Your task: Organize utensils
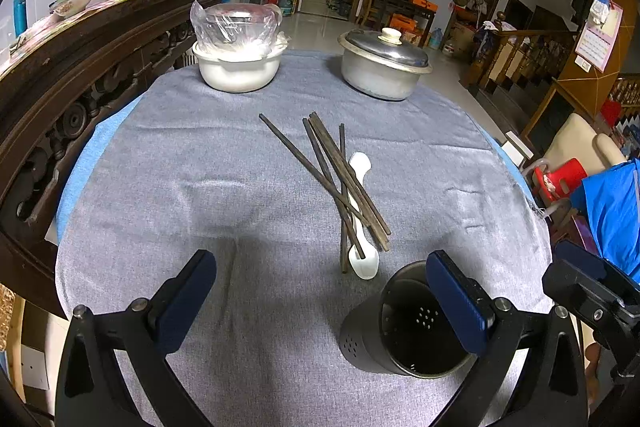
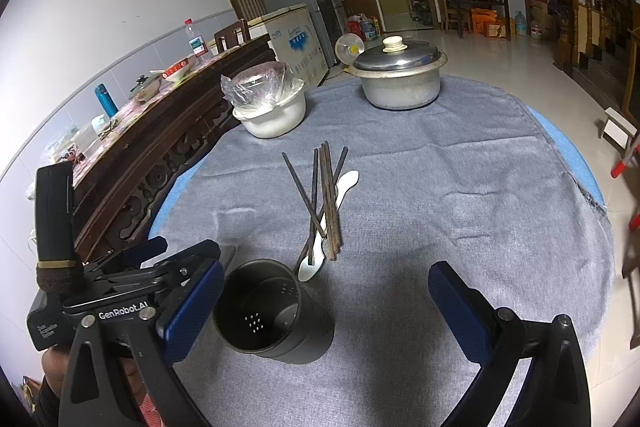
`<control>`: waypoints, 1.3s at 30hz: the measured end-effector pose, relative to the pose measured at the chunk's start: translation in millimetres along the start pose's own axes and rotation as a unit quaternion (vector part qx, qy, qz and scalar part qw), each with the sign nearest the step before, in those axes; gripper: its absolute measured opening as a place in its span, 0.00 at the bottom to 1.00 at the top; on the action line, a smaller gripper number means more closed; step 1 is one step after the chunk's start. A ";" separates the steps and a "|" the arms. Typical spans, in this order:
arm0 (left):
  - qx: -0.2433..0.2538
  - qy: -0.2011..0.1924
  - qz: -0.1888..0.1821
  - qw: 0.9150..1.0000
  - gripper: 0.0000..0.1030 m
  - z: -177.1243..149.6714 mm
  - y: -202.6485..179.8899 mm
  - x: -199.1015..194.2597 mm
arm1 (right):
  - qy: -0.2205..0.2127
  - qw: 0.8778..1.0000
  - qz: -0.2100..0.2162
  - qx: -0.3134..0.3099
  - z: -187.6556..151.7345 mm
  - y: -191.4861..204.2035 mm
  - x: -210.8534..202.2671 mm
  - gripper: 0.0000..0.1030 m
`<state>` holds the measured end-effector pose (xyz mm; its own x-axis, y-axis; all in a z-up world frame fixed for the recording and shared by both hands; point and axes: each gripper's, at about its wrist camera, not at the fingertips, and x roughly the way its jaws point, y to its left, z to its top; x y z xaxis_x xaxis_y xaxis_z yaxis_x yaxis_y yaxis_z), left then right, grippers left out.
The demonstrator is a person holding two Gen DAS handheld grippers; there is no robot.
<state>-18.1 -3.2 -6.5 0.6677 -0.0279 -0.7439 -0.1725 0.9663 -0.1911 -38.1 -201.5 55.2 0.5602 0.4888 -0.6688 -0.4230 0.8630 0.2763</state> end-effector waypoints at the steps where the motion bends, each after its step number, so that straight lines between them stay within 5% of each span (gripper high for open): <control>1: 0.000 0.000 0.000 1.000 1.00 -0.3 -0.1 -0.1 | 0.000 1.000 0.000 0.000 -0.1 -0.4 0.0 1.00; 26: 0.000 0.003 -0.004 1.000 1.00 8.6 3.1 -1.0 | 0.004 1.000 0.005 -0.001 7.4 -1.6 2.8 1.00; 39: -0.061 0.032 0.039 0.997 1.00 12.2 54.9 26.6 | 0.047 0.999 -0.002 0.017 39.7 -31.9 38.9 1.00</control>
<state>-1.0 52.3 -29.0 0.6020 0.0253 -0.7981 -0.3112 0.9279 -0.2054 25.5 -204.9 47.7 0.4916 0.4716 -0.7321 -0.3955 0.8699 0.2948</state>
